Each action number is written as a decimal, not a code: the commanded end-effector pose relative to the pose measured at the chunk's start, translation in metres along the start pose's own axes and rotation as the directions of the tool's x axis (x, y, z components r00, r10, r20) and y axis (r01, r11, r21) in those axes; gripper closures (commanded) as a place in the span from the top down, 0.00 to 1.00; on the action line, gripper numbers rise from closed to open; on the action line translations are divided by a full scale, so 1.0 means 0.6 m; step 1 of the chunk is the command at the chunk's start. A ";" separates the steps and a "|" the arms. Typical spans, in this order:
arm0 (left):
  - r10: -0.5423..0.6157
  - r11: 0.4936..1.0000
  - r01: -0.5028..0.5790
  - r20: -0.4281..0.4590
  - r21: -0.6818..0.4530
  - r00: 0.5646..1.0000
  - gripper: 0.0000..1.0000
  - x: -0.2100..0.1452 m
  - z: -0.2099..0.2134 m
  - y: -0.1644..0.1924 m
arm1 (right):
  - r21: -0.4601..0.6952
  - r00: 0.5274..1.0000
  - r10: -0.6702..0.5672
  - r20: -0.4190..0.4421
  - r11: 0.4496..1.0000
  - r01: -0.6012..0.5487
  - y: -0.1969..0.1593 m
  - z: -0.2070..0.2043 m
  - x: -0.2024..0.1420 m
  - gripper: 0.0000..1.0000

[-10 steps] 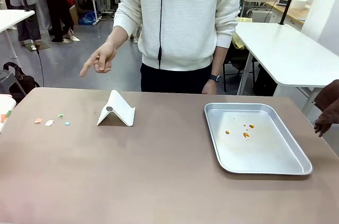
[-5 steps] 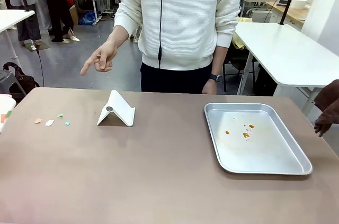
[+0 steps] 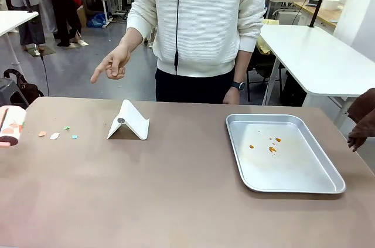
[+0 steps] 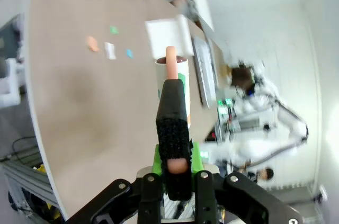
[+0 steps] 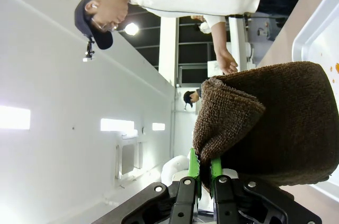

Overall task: Clean the surface of the table.
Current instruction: If a person points to the right, clean the right side of the table with your right hand, and if they point to the left, clean the left side with your left hand.

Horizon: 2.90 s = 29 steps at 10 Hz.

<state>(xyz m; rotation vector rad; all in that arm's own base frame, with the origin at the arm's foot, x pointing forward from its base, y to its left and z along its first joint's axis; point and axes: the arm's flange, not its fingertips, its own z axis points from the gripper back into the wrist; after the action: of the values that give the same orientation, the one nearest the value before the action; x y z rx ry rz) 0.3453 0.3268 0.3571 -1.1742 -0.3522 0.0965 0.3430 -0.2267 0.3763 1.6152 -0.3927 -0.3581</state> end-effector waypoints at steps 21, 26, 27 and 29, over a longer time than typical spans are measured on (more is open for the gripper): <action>0.397 0.829 -0.393 0.075 0.398 0.915 0.22 0.101 -0.178 0.018 | -0.004 1.000 0.010 -0.013 1.000 -0.010 0.009 -0.001 -0.004 0.00; 0.411 0.810 -0.367 0.004 0.457 0.912 0.22 0.166 -0.259 0.017 | -0.004 1.000 0.010 -0.013 1.000 -0.010 0.009 -0.001 -0.004 0.00; 0.408 0.807 -0.358 -0.006 0.469 0.913 0.22 0.179 -0.280 0.015 | -0.004 1.000 0.010 -0.013 1.000 -0.010 0.009 -0.001 -0.004 0.00; 0.403 0.808 -0.335 -0.039 0.485 0.914 0.22 0.195 -0.321 0.010 | -0.004 1.000 0.010 -0.013 1.000 -0.010 0.009 -0.001 -0.004 0.00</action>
<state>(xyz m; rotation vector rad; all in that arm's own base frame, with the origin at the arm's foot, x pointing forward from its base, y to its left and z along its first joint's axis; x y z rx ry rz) 0.5088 0.1929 0.3407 -0.8686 -0.0116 0.3963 0.3432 -0.2266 0.3767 1.6148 -0.3928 -0.3569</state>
